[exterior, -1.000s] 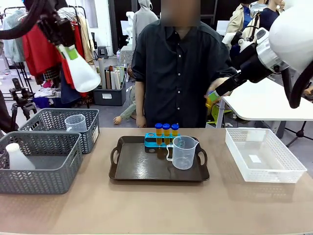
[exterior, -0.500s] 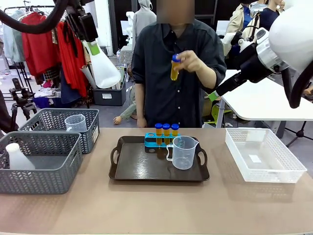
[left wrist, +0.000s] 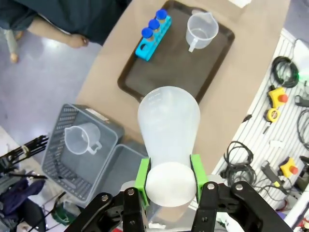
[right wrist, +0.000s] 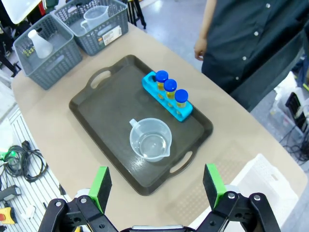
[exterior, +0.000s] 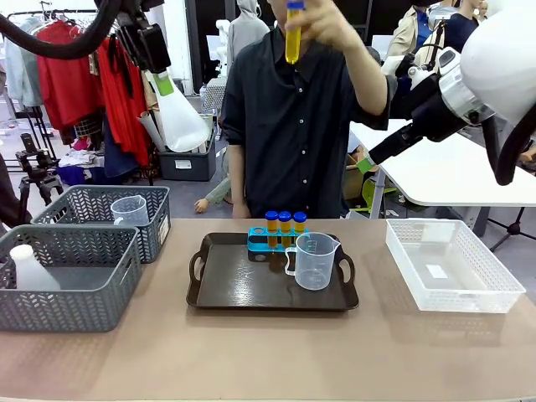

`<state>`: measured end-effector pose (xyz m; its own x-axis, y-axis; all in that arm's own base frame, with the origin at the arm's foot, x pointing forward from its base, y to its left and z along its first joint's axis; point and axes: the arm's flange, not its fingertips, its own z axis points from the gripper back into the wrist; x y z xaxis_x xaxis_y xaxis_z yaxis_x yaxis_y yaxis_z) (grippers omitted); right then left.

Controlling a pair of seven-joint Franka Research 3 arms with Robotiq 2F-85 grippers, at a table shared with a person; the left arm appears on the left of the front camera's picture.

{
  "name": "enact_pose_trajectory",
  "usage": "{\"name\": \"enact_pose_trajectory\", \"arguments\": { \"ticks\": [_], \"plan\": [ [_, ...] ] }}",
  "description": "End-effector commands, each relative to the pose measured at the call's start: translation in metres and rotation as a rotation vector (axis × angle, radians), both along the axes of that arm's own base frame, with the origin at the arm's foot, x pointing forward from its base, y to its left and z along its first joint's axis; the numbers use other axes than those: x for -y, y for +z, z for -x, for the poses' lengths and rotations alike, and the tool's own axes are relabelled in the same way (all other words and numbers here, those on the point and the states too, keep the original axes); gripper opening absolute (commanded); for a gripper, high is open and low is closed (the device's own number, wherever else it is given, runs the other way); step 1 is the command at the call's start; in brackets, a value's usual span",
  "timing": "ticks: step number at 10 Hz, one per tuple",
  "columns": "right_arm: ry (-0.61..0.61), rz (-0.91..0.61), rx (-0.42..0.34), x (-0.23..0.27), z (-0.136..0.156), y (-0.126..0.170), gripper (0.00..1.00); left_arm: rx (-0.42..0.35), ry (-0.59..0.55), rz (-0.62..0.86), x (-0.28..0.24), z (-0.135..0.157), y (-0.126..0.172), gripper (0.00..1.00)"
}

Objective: Prepare the laboratory tools.
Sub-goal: Pick up one Small flask and place it on the Handle tray.

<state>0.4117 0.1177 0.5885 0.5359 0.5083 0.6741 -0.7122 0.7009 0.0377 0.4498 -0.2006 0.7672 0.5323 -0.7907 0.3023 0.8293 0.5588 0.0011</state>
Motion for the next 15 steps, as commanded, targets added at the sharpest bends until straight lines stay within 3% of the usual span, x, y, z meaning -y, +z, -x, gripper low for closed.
{"name": "enact_pose_trajectory", "arguments": {
  "ticks": [1,4,10,15],
  "plan": [
    [0.002,-0.016,-0.003,-0.001,0.000,0.001,1.00,0.015,-0.028,0.019,0.006,-0.006,-0.018,0.00],
    [0.002,-0.016,-0.003,-0.001,0.000,0.001,1.00,0.013,-0.050,-0.047,0.022,-0.014,-0.045,0.00],
    [0.002,-0.016,-0.003,-0.001,0.000,0.001,1.00,-0.073,-0.167,-0.082,0.068,-0.032,-0.147,0.00],
    [0.002,-0.016,-0.003,-0.001,0.000,0.001,1.00,-0.087,-0.180,-0.073,0.079,-0.044,-0.194,0.00]
  ]
}}
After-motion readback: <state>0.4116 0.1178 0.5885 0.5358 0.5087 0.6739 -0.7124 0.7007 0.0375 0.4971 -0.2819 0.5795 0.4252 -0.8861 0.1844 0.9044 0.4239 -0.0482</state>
